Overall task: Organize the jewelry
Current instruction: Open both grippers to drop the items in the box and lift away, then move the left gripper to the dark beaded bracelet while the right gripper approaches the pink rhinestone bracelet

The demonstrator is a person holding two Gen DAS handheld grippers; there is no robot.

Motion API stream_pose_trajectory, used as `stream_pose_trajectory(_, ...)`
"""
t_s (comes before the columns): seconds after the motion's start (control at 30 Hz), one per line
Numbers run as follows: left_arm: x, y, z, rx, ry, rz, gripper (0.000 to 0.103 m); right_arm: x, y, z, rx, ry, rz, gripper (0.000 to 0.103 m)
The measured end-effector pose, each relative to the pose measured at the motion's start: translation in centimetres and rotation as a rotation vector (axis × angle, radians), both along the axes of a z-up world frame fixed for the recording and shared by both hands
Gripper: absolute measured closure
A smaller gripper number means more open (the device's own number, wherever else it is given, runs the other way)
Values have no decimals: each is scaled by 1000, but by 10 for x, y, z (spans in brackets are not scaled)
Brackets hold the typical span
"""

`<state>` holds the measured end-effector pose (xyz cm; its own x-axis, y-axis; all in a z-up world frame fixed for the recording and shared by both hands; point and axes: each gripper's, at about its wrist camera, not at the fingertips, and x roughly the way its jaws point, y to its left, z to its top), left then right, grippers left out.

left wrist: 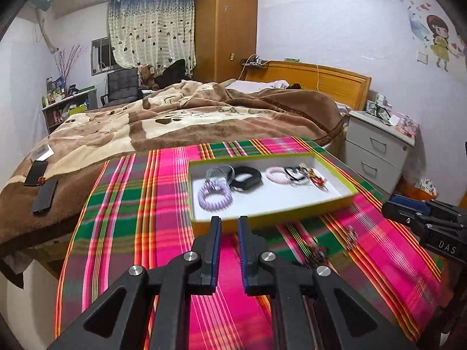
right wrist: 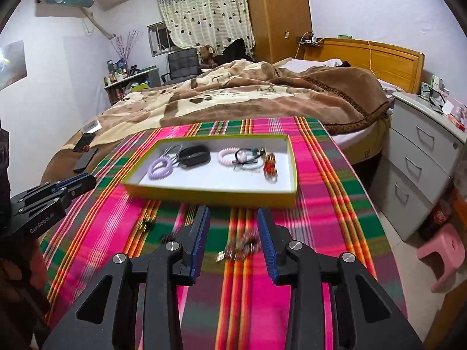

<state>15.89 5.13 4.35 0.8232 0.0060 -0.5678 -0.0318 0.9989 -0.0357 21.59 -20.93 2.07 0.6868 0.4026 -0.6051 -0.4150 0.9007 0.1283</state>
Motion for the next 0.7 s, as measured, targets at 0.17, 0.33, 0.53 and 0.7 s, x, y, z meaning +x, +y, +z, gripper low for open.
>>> stream_pose_trajectory(0.17, -30, -12, -3, 2, -4, -7, 93, -30, -8, -4, 11, -1, -10, 68)
stream_pose_trajectory(0.33, -52, -19, -6, -1, 1, -12, 93, -52, -13, -5, 14, -4, -14, 68)
stream_pose_trajectory(0.53, -75, -25, -7, -5, 5, -21, 93, -74, -18, -8, 22, 7, -15, 66)
stream_pose_trajectory(0.7, -87, -29, -8, -1, 7, -30, 93, -89, -20, -8, 15, 2, -12, 66)
